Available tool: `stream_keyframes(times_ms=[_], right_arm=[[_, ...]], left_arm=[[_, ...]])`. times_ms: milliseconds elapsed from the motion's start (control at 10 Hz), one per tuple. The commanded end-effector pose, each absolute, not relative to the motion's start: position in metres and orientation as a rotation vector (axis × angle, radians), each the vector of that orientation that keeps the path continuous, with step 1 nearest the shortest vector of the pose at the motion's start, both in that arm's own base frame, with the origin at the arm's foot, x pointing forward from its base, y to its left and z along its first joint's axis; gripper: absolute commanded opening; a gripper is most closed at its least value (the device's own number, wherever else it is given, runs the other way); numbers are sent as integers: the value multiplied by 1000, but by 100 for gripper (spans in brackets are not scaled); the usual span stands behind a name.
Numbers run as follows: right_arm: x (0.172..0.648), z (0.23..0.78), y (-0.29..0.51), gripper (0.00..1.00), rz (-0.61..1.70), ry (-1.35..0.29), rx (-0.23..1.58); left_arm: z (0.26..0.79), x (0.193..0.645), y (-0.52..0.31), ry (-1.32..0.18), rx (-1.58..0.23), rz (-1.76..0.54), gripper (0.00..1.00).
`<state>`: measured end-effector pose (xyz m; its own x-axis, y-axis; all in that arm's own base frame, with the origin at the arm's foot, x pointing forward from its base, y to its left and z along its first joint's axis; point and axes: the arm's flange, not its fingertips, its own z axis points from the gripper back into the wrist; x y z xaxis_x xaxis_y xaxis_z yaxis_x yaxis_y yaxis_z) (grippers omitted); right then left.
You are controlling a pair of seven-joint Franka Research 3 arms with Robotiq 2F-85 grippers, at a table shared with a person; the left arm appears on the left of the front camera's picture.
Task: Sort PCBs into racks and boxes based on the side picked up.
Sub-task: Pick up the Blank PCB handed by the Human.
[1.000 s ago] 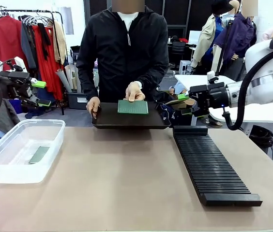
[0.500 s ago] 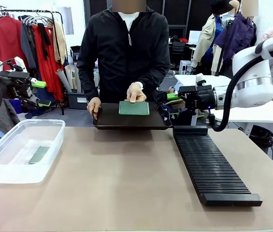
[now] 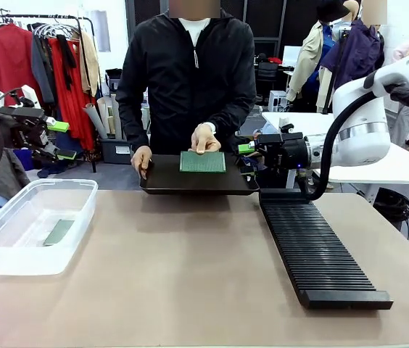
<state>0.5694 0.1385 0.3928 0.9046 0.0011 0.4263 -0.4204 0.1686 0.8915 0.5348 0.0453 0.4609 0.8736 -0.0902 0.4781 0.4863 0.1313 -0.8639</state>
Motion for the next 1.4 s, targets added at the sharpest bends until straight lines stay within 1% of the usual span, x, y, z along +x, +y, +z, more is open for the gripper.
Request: stream_keyframes(times_ms=[0,500,1300], right_arm=[[583,390,151,100,318,-388,1439],[603,388,174,100,341,-371,1467],[618,387,204,100,301,-355,1487]], left_arm=[[463,534,46,-356,-1387,-428,100],[463,534,46,-356,-1387,-428,100],[463,534,46,-356,-1387,-428,100]])
